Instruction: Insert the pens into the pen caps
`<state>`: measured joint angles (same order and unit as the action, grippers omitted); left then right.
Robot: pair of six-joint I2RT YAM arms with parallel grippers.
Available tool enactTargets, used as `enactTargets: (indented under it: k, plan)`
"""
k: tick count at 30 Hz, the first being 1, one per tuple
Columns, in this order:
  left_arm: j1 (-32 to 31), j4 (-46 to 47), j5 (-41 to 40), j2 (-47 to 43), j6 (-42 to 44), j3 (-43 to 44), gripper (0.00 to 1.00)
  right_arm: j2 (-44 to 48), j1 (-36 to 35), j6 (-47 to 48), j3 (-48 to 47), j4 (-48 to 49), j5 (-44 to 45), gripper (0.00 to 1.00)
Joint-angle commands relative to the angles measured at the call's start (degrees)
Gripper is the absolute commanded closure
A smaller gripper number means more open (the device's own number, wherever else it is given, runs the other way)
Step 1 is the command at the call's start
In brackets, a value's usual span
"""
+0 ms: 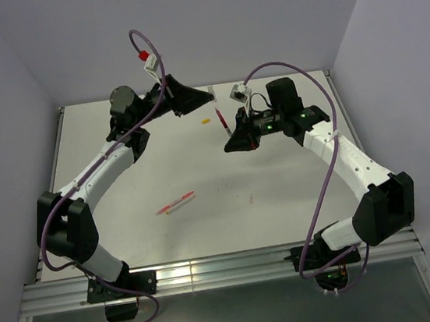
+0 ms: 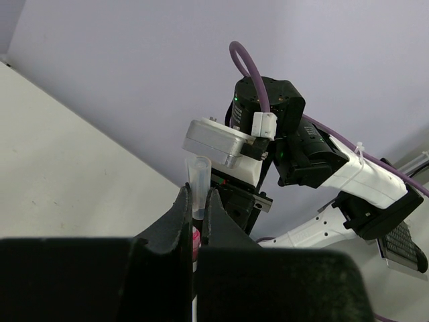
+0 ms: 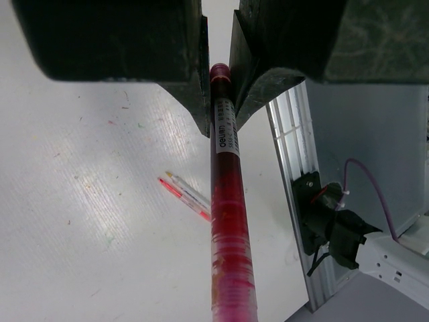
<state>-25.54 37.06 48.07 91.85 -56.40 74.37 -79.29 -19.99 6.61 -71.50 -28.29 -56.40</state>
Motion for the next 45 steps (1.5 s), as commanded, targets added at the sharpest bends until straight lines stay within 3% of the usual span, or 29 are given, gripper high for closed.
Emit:
enactTargets:
  k: [1, 25, 30, 36, 43, 45]
  plan:
    - [0.1, 1.9, -0.4, -1.3, 0.5, 0.1, 1.00, 1.8, 0.2, 1.7, -0.9, -0.4, -0.9, 1.00]
    - [-2.4, 3.5, 0.4, -2.6, 0.6, -4.7, 1.00, -0.4, 0.7, -1.8, -3.0, 1.6, -3.0, 1.00]
    - [-3.6, 5.3, -0.5, -1.4, 1.5, -2.8, 1.00, -2.3, 0.9, -10.7, -5.6, 8.3, -4.7, 1.00]
    - [-2.8, 5.6, -1.4, 1.3, 0.7, 1.0, 1.00, -3.6, 0.8, -22.8, -7.9, 24.1, -5.2, 1.00]
    - [-3.6, 5.0, 0.4, 1.0, 0.2, -0.3, 1.00, -7.1, 0.8, -24.1, -16.9, 25.0, -7.8, 1.00]
    - [-3.4, 4.3, 0.2, 0.3, 0.7, -0.4, 0.91, -7.5, 0.7, -22.7, -17.4, 23.3, -8.1, 1.00]
